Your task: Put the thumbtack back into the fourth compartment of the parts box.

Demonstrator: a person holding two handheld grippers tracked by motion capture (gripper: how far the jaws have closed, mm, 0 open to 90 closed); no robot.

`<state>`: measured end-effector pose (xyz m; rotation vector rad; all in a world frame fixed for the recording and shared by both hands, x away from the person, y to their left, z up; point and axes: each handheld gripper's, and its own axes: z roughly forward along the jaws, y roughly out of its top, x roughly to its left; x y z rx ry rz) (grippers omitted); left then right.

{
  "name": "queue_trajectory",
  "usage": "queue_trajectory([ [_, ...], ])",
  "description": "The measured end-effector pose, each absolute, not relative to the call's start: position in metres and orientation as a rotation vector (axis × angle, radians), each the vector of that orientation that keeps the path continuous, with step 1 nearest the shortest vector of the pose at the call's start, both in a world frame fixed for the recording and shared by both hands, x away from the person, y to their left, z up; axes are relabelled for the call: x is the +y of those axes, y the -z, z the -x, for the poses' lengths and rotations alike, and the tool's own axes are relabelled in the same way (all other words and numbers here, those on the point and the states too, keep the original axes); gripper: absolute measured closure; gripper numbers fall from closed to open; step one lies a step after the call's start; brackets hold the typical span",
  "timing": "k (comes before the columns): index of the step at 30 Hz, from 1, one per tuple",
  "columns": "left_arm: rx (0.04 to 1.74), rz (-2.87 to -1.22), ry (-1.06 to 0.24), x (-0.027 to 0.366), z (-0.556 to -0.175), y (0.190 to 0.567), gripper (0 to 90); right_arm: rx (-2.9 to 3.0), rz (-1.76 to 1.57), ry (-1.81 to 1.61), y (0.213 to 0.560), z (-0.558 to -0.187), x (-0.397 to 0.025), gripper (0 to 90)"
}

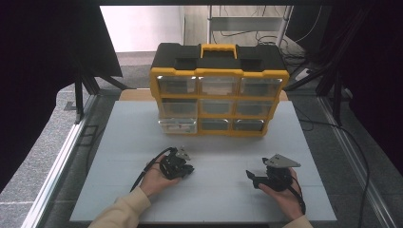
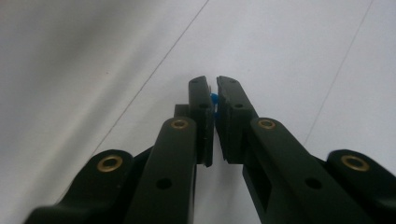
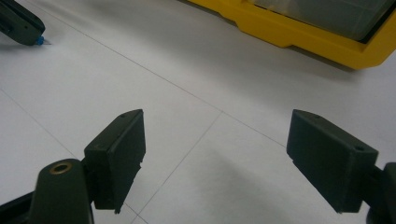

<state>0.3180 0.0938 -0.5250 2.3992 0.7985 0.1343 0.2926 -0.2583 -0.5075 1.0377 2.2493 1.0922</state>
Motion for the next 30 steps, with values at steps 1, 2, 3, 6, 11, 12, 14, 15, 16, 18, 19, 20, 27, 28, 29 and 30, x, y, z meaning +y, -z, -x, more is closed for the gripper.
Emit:
queue_trajectory([
  [1, 0.797, -2.400, -0.134, 0.094, -0.318, 0.525, 84.7, 2.249, -1.038, -1.093, 0.507, -0.293, -0.258, 19.5],
  [2, 0.798, -2.400, -0.135, 0.094, -0.318, 0.525, 84.8, 2.249, -1.037, -1.093, 0.507, -0.293, -0.258, 19.5],
  [3, 0.798, -2.400, -0.136, 0.094, -0.318, 0.525, 84.8, 2.249, -1.038, -1.092, 0.507, -0.293, -0.258, 19.5],
  [6, 0.797, -2.399, -0.141, 0.093, -0.317, 0.525, 84.8, 2.249, -1.037, -1.093, 0.507, -0.292, -0.258, 19.5],
  [11, 0.802, -2.393, -0.144, 0.094, -0.317, 0.524, 84.9, 2.249, -1.037, -1.092, 0.507, -0.293, -0.259, 19.5],
  [12, 0.803, -2.384, -0.141, 0.095, -0.317, 0.523, 84.9, 2.249, -1.037, -1.097, 0.508, -0.293, -0.259, 19.5],
  [14, 0.804, -2.366, -0.139, 0.097, -0.317, 0.520, 85.0, 2.248, -1.037, -1.098, 0.508, -0.293, -0.259, 19.5],
  [15, 0.800, -2.363, -0.139, 0.098, -0.317, 0.518, 84.9, 2.248, -1.037, -1.098, 0.508, -0.293, -0.259, 19.5],
  [16, 0.799, -2.352, -0.136, 0.100, -0.317, 0.516, 85.0, 2.248, -1.037, -1.098, 0.508, -0.293, -0.259, 19.5],
  [18, 0.798, -2.334, -0.139, 0.104, -0.316, 0.510, 85.0, 2.248, -1.036, -1.098, 0.507, -0.293, -0.259, 19.5],
  [19, 0.792, -2.322, -0.140, 0.106, -0.316, 0.507, 85.0, 2.248, -1.036, -1.098, 0.507, -0.293, -0.259, 19.5],
  [20, 0.790, -2.300, -0.141, 0.108, -0.315, 0.503, 84.9, 2.247, -1.035, -1.098, 0.507, -0.293, -0.259, 19.5],
  [27, 0.778, -2.195, -0.150, 0.121, -0.309, 0.480, 84.9, 2.248, -1.034, -1.096, 0.507, -0.293, -0.259, 19.5],
  [28, 0.772, -2.187, -0.156, 0.123, -0.308, 0.477, 84.9, 2.248, -1.034, -1.096, 0.507, -0.293, -0.259, 19.5],
  [29, 0.767, -2.176, -0.160, 0.125, -0.308, 0.474, 85.0, 2.248, -1.034, -1.096, 0.507, -0.293, -0.259, 19.5],
  [30, 0.768, -2.160, -0.161, 0.127, -0.307, 0.470, 84.9, 2.248, -1.034, -1.098, 0.507, -0.293, -0.259, 19.5],
])
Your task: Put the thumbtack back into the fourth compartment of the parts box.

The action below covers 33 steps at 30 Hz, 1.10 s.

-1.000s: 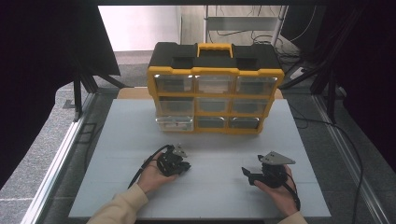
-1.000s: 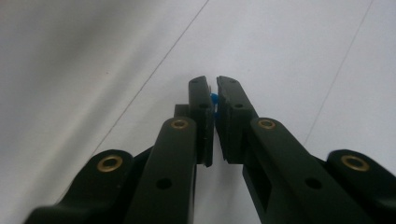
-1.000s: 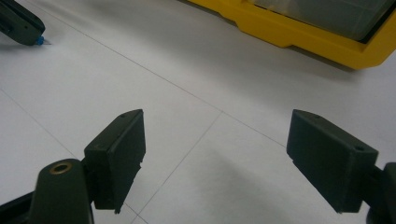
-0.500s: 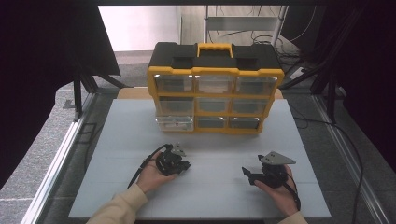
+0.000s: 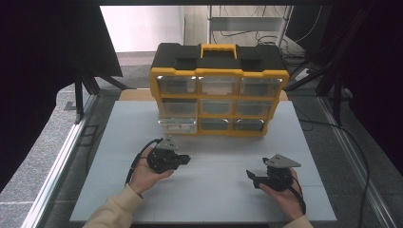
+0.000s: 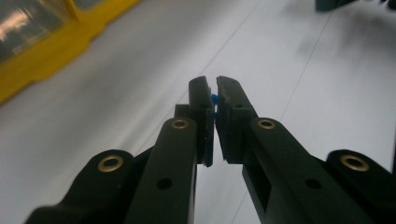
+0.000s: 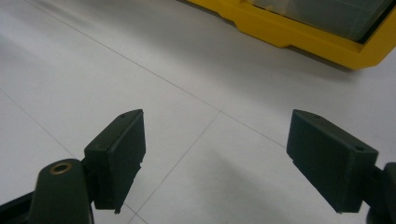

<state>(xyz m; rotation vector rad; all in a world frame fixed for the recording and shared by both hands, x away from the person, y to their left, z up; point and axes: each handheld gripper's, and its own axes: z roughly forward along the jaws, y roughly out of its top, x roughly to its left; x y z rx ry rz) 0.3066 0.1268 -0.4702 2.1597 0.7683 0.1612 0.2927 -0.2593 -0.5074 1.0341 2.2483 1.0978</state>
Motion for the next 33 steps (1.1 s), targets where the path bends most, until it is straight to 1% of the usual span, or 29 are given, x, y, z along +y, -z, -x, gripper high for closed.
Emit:
queue_trajectory([
  [14, 0.709, -1.972, -0.258, 0.151, -0.291, 0.424, 84.9, 2.250, -1.033, -1.091, 0.508, -0.293, -0.259, 19.5],
  [25, 0.689, -1.887, -0.315, 0.157, -0.286, 0.405, 84.9, 2.250, -1.039, -1.094, 0.508, -0.293, -0.259, 19.6],
  [33, 0.674, -1.859, -0.329, 0.157, -0.293, 0.393, 84.9, 2.235, -1.046, -1.103, 0.507, -0.293, -0.260, 19.6],
])
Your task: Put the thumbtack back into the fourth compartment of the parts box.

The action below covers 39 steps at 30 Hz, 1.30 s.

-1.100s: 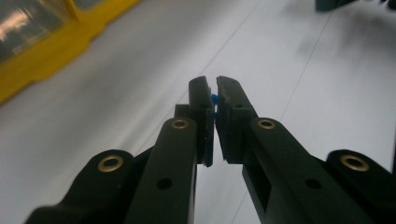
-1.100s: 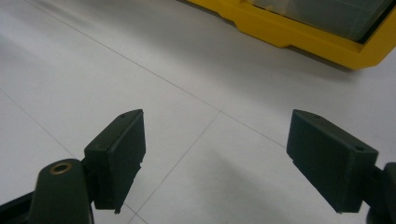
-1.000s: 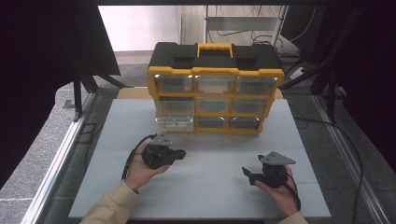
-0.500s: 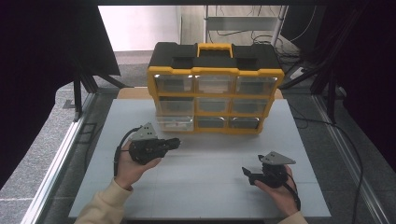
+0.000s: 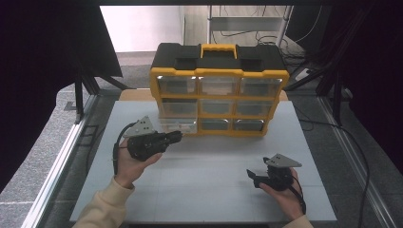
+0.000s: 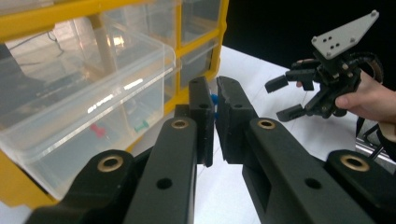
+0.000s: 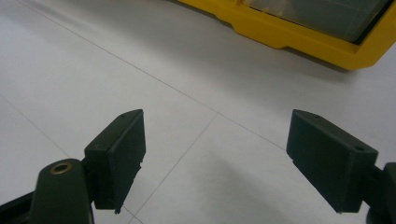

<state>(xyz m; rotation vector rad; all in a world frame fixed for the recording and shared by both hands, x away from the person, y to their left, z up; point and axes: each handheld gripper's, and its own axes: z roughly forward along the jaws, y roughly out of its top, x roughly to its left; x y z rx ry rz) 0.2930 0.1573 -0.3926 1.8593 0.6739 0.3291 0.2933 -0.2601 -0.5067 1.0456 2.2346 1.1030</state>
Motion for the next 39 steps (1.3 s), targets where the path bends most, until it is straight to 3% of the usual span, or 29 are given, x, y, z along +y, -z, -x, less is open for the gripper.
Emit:
queue_trajectory([
  [15, 0.699, -1.812, -0.331, 0.156, -0.330, 0.368, 84.9, 2.220, -1.062, -1.127, 0.506, -0.296, -0.264, 19.7],
  [27, 0.815, -1.794, -0.383, 0.158, -0.367, 0.374, 83.2, 2.238, -1.040, -1.136, 0.506, -0.296, -0.262, 19.7],
  [28, 0.818, -1.787, -0.394, 0.158, -0.368, 0.375, 78.4, 2.237, -1.039, -1.135, 0.506, -0.296, -0.262, 19.8],
  [30, 0.828, -1.754, -0.357, 0.160, -0.366, 0.376, 55.9, 2.236, -1.034, -1.132, 0.506, -0.295, -0.262, 19.8],
  [31, 0.831, -1.743, -0.371, 0.161, -0.362, 0.375, 50.2, 2.238, -1.032, -1.134, 0.505, -0.294, -0.261, 19.7],
  [37, 0.803, -1.778, -0.372, 0.172, -0.336, 0.373, 31.7, 2.234, -1.026, -1.127, 0.504, -0.294, -0.258, 19.7],
  [39, 0.803, -1.799, -0.379, 0.176, -0.327, 0.376, 29.7, 2.236, -1.024, -1.123, 0.504, -0.294, -0.257, 19.6],
])
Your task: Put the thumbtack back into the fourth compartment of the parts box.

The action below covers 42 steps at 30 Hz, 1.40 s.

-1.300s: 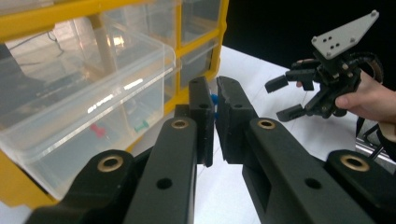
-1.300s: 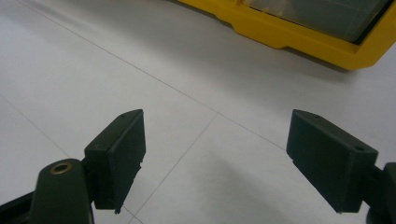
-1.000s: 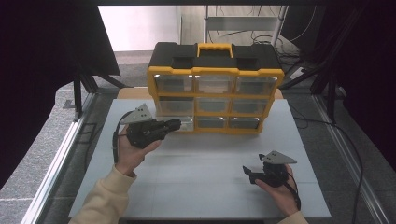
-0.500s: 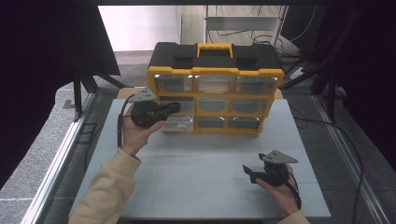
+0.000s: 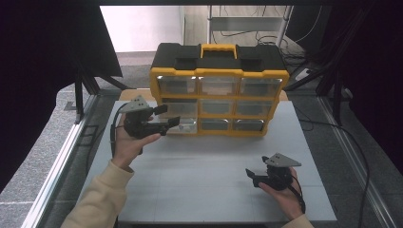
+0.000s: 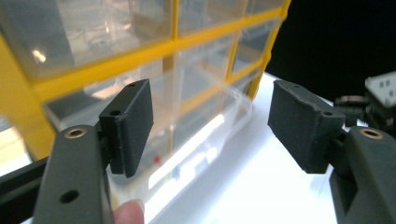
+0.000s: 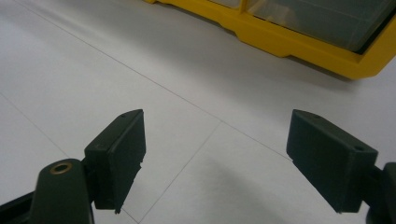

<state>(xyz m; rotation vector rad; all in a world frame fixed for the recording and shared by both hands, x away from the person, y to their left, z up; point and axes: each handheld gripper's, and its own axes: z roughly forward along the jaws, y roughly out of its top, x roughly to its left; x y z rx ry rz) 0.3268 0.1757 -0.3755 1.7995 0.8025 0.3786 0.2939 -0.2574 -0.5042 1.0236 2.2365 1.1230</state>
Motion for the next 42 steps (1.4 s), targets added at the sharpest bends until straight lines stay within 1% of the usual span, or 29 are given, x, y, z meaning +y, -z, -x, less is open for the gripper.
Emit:
queue_trajectory([
  [6, 0.767, -1.808, -0.372, 0.183, -0.299, 0.386, 24.7, 2.235, -1.028, -1.107, 0.504, -0.294, -0.258, 19.5],
  [14, 0.762, -1.844, -0.355, 0.186, -0.270, 0.415, 24.0, 2.238, -1.026, -1.116, 0.505, -0.294, -0.258, 19.4],
  [19, 0.791, -1.879, -0.345, 0.189, -0.257, 0.436, 24.0, 2.242, -1.023, -1.110, 0.505, -0.294, -0.258, 19.3],
  [22, 0.811, -1.891, -0.364, 0.191, -0.250, 0.448, 24.0, 2.243, -1.025, -1.111, 0.505, -0.295, -0.258, 19.3],
  [33, 0.933, -1.927, -0.361, 0.210, -0.243, 0.495, 23.9, 2.249, -1.021, -1.111, 0.506, -0.296, -0.257, 19.3],
  [38, 0.968, -1.931, -0.354, 0.215, -0.247, 0.504, 24.0, 2.247, -1.020, -1.111, 0.505, -0.296, -0.257, 19.3],
  [42, 0.968, -1.931, -0.368, 0.216, -0.248, 0.504, 23.9, 2.243, -1.016, -1.110, 0.505, -0.295, -0.258, 19.4],
])
